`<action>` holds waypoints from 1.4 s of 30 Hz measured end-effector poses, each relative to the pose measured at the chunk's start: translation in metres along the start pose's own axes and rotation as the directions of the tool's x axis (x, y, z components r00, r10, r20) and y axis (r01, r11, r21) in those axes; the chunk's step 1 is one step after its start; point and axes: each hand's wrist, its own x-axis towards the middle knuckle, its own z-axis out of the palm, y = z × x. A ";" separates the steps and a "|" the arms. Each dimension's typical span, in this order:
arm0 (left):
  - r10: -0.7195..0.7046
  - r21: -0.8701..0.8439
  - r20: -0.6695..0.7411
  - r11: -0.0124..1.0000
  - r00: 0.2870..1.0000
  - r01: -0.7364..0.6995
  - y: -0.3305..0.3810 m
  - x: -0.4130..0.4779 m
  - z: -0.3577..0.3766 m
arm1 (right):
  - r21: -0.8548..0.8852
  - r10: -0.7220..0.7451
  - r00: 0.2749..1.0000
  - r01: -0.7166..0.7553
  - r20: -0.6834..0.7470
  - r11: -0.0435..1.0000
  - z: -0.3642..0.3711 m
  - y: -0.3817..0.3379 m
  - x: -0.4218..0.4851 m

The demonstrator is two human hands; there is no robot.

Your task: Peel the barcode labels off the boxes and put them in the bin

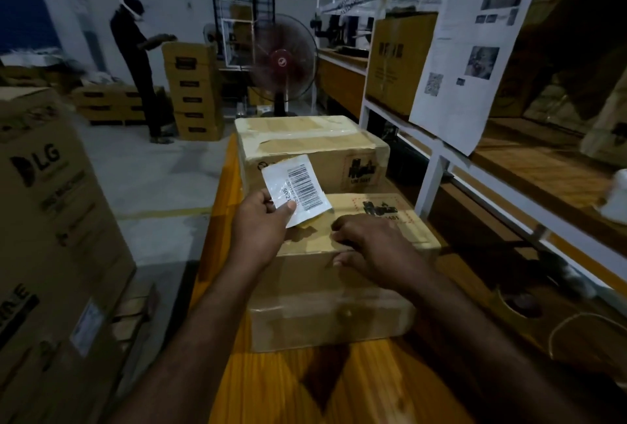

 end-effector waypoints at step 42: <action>0.012 0.042 -0.134 0.999 0.991 -0.006 0.004 -0.038 -0.022 | 0.897 0.089 0.985 0.096 -0.149 0.431 0.026 -0.028 0.066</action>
